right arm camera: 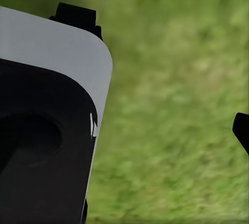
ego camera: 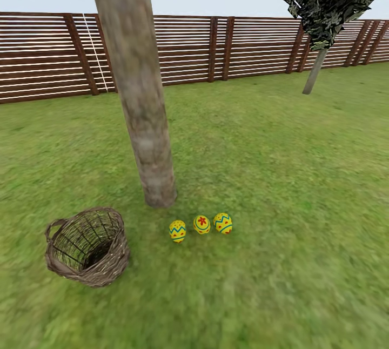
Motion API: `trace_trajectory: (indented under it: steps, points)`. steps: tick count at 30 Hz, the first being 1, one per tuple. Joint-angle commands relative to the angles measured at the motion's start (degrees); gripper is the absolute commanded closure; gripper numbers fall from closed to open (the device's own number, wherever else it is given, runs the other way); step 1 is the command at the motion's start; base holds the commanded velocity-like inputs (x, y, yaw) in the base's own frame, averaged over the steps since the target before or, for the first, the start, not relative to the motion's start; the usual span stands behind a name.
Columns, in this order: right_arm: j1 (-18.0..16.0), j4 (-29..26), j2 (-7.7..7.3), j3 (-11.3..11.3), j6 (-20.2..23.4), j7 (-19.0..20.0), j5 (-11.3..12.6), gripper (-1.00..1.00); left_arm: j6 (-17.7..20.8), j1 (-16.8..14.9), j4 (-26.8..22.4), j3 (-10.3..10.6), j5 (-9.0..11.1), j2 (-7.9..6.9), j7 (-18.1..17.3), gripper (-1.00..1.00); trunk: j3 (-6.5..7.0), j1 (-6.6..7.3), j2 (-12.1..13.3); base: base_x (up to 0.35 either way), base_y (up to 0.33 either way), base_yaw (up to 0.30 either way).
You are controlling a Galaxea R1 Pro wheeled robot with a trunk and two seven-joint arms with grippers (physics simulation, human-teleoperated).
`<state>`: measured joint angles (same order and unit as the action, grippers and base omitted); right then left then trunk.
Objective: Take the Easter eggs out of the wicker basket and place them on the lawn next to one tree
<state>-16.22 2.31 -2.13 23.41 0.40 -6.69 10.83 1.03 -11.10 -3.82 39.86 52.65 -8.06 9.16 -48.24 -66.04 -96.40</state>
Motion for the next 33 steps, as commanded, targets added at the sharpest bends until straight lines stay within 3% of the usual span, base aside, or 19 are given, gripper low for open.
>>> trace_trajectory:
  steps: [1, 33]
  points:
    - [0.0, 0.1, 0.02, 0.5, 0.0, -0.1, 0.5, -1.00, 0.1, 0.0, -0.2, 0.5, 0.4, -0.03, 0.3, -1.00, -0.04, 0.01, 0.0, 0.000, 0.000, 0.000]
    - [0.0, 0.1, 0.02, 0.5, 0.0, -0.1, 0.5, -1.00, 0.1, 0.0, -0.1, 0.5, 0.4, -0.05, 0.3, -1.00, -0.04, 0.01, 0.0, 0.000, 0.000, 0.000]
